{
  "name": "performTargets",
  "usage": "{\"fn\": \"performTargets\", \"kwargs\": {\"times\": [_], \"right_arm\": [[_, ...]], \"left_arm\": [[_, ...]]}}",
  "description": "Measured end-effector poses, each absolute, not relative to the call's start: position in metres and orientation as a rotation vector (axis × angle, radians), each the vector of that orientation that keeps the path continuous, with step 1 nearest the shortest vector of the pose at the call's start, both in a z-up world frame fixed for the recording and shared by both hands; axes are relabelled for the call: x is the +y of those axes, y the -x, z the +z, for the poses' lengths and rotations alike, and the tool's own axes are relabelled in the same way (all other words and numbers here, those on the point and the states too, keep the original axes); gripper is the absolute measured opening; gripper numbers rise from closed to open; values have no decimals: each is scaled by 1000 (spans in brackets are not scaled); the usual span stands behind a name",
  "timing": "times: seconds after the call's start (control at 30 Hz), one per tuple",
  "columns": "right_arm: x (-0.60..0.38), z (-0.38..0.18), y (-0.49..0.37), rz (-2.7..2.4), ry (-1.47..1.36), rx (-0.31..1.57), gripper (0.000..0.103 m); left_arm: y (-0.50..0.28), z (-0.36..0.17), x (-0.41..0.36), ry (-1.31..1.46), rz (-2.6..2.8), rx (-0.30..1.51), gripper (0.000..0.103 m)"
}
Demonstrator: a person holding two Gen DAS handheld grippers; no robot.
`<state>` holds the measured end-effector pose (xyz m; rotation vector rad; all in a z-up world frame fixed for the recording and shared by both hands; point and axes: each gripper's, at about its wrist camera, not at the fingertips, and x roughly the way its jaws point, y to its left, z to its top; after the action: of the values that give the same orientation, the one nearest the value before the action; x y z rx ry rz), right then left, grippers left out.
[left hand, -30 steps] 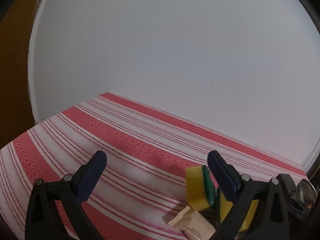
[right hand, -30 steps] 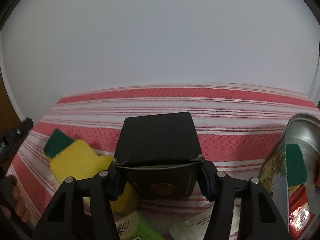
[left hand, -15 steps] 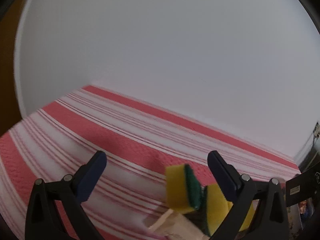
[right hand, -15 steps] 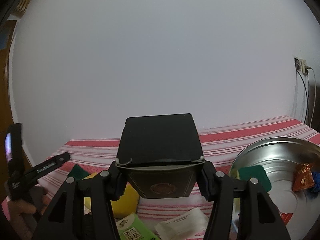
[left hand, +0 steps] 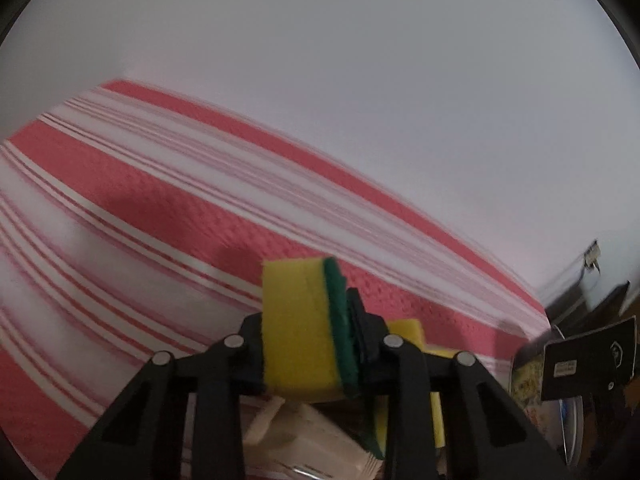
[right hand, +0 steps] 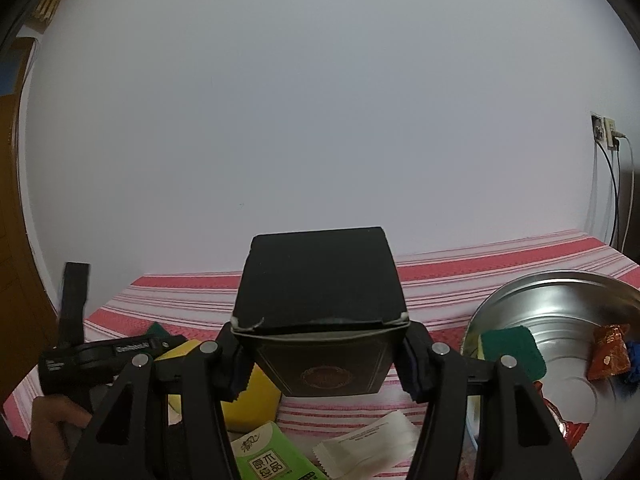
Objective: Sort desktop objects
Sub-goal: 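Grasp a yellow-green sponge with the left tool while the right tool grasps the black tea box, then lift the sponge with the left tool while the right tool carries the tea box toward the tin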
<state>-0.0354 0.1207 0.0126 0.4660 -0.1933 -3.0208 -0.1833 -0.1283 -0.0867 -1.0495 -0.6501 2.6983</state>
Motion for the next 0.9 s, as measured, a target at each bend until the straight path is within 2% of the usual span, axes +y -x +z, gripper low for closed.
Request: {"fn": "performTargets", "kwargs": {"times": [0.27, 0.57, 0.9], "right_arm": [[119, 16, 24, -3051, -352, -151, 60], [94, 16, 19, -3055, -306, -6, 60], [94, 13, 14, -3046, -343, 27, 60]], "left_arm": [[140, -58, -131, 719, 2906, -534, 29], [124, -47, -117, 587, 2918, -383, 29], [109, -32, -73, 470, 2999, -81, 29]]}}
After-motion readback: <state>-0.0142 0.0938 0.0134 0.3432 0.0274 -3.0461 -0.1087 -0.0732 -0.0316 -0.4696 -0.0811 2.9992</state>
